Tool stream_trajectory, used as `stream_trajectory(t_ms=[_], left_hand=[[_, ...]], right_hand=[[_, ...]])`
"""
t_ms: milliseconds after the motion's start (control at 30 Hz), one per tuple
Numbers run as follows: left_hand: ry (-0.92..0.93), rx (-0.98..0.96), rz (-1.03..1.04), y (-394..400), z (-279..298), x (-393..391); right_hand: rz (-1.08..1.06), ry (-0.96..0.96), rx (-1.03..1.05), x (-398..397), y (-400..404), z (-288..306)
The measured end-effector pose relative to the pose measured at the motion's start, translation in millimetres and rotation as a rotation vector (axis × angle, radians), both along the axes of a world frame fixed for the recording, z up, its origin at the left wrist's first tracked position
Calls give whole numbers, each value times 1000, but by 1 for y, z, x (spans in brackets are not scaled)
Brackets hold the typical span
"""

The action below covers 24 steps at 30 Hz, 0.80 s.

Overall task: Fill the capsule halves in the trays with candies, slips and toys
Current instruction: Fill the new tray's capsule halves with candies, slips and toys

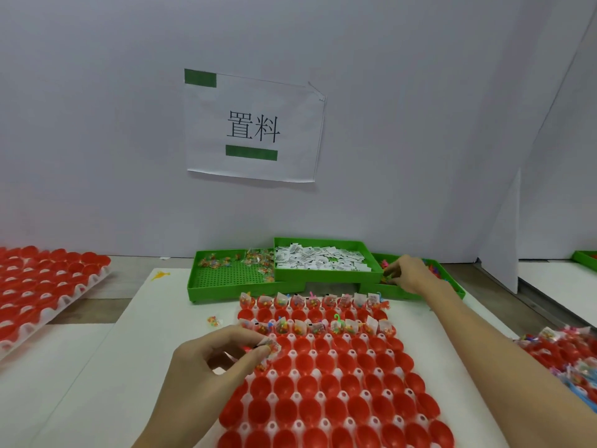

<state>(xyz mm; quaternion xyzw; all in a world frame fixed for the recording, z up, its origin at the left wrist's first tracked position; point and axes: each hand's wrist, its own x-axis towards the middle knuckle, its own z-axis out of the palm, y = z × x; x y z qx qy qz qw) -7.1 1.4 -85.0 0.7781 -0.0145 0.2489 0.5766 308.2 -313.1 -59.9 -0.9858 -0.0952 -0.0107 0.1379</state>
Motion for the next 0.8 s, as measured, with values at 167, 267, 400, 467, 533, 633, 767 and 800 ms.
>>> stream_trajectory(t_ms=[167, 267, 400, 467, 533, 633, 767, 800], left_hand=[[-12, 15, -3, -2, -3, 0], [-19, 20, 2, -1, -3, 0], [-35, 38, -8, -3, -2, 0], [-44, 38, -11, -3, -2, -1], [-47, 41, -6, -3, -2, 0], [-51, 42, -7, -2, -3, 0], [-52, 31, -6, -1, -2, -1], [-57, 41, -10, -1, -3, -1]], right_hand=[[-38, 10, -63, 6, 7, 4], [-58, -22, -58, 4, 9, -1], [-78, -99, 18, -2, 4, -6], [-93, -145, 65, -6, 2, -7], [-108, -203, 124, -11, 1, -8], [-150, -337, 225, -20, 1, -8], [-201, -454, 558, -45, 9, 7], [-195, -439, 659, -55, 14, 12]])
